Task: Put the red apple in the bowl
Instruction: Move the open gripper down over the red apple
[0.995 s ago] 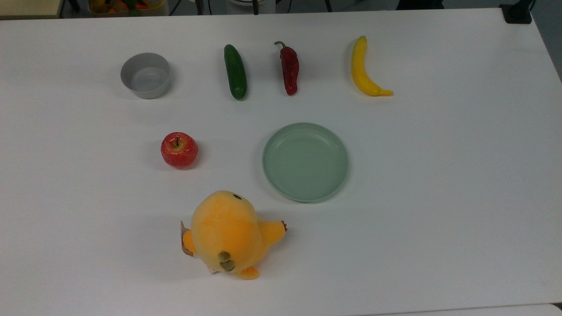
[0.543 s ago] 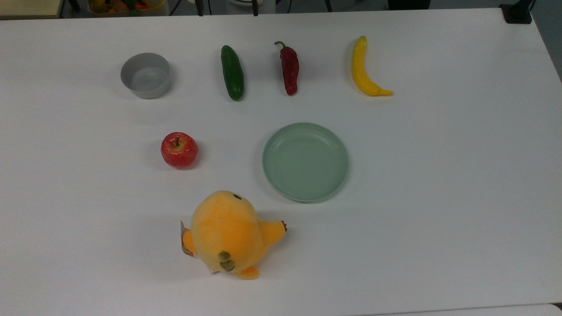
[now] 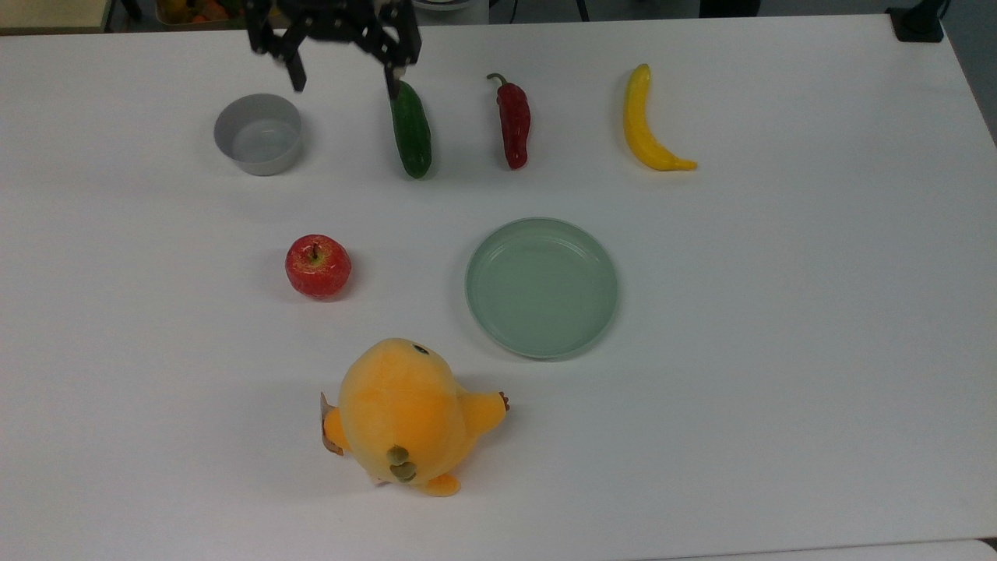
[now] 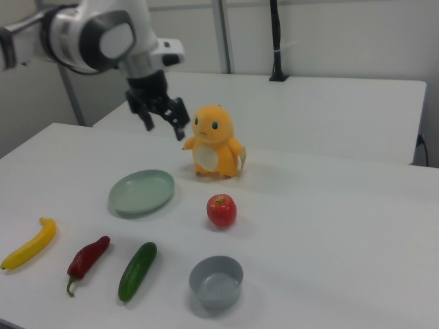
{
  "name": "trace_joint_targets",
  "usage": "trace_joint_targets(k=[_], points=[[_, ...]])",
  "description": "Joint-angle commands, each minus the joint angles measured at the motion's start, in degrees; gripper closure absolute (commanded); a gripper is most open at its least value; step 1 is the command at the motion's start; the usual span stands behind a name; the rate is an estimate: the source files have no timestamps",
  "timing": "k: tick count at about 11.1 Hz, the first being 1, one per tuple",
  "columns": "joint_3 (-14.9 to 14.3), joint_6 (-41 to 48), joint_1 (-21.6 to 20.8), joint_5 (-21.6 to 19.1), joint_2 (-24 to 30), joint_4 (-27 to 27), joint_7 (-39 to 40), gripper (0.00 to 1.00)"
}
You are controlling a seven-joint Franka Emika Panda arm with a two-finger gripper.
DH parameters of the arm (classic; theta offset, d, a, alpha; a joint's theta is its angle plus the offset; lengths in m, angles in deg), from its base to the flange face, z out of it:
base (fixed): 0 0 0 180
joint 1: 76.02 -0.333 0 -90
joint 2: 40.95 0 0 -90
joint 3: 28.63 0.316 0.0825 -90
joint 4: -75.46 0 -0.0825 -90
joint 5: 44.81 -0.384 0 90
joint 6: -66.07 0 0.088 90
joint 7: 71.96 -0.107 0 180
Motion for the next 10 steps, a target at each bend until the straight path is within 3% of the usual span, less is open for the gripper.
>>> trace_joint_targets(k=[1,10], points=[[-0.5,-6.0,0.1,0.0,-6.8,-2.5,0.6,0.0],[-0.6,-17.2,2.9,2.8,-17.5,-1.0,1.7,0.0]])
